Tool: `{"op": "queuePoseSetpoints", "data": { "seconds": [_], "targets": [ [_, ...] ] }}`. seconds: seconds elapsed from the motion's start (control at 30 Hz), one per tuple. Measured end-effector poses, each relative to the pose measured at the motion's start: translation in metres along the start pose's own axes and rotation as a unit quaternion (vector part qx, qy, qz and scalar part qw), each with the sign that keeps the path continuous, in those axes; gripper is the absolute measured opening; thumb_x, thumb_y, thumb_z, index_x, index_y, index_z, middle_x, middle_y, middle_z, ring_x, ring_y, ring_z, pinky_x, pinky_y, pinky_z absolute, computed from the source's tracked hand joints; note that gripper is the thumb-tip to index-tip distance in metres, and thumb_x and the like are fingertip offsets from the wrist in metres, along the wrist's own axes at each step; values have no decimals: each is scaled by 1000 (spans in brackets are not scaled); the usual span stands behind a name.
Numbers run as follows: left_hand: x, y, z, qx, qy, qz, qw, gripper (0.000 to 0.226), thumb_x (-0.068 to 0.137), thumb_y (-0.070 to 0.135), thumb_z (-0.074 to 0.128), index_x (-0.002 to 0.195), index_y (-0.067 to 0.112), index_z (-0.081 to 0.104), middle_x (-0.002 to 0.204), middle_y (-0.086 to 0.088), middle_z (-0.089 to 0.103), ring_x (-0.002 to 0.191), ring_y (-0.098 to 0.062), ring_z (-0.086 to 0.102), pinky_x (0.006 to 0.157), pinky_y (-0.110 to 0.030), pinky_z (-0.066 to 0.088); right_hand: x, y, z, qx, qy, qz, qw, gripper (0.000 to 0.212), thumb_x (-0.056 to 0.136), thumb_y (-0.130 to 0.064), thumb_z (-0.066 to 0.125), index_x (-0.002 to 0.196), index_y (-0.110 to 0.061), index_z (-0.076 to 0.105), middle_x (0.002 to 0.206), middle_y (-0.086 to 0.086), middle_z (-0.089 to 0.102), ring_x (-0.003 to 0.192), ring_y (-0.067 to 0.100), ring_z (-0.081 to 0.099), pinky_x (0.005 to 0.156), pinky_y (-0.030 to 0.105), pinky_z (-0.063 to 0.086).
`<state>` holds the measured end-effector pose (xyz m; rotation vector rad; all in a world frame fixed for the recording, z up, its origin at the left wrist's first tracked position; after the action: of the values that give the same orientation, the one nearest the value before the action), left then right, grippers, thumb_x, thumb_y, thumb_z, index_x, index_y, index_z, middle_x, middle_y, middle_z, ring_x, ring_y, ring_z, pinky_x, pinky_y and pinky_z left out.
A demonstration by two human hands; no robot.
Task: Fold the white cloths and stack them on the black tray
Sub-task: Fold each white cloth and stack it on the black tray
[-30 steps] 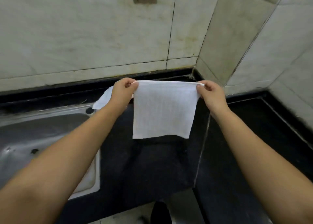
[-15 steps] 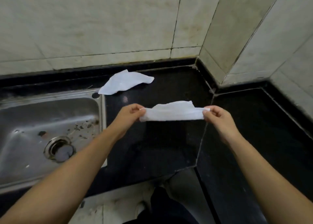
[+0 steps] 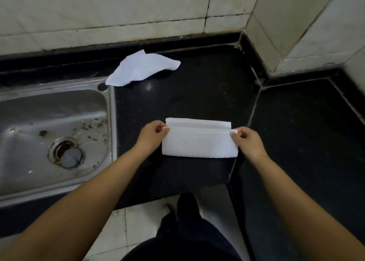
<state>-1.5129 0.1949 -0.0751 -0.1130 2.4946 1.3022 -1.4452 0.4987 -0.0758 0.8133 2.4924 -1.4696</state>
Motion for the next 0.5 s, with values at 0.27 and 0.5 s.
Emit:
{"op": "queuePoseSetpoints", "data": {
  "seconds": [0.27, 0.5],
  "targets": [
    [41, 11, 8, 166, 99, 4, 981, 10, 93, 28, 52, 88, 19, 54, 87, 3, 53, 94, -20, 54, 86, -36, 44, 49, -12, 15, -203, 62, -15, 977, 20, 91, -23, 53, 106, -14, 62, 114, 11, 55, 102, 28, 56, 95, 44, 45],
    [14, 4, 6, 215, 141, 23, 966, 40, 87, 42, 58, 116, 15, 50, 112, -3, 53, 107, -21, 46, 92, -33, 32, 52, -64, 43, -379, 54, -129, 915, 45, 90, -17, 52, 134, -20, 43, 135, 9, 42, 126, 28, 37, 102, 41, 30]
  ]
}}
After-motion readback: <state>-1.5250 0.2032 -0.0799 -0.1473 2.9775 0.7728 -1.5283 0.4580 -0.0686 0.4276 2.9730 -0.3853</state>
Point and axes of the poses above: each hand's wrist, its own x-axis towards the middle knuckle, its own z-axis out of the palm, y = z × x, the point moved 9 cm from there along x, towards the middle knuckle
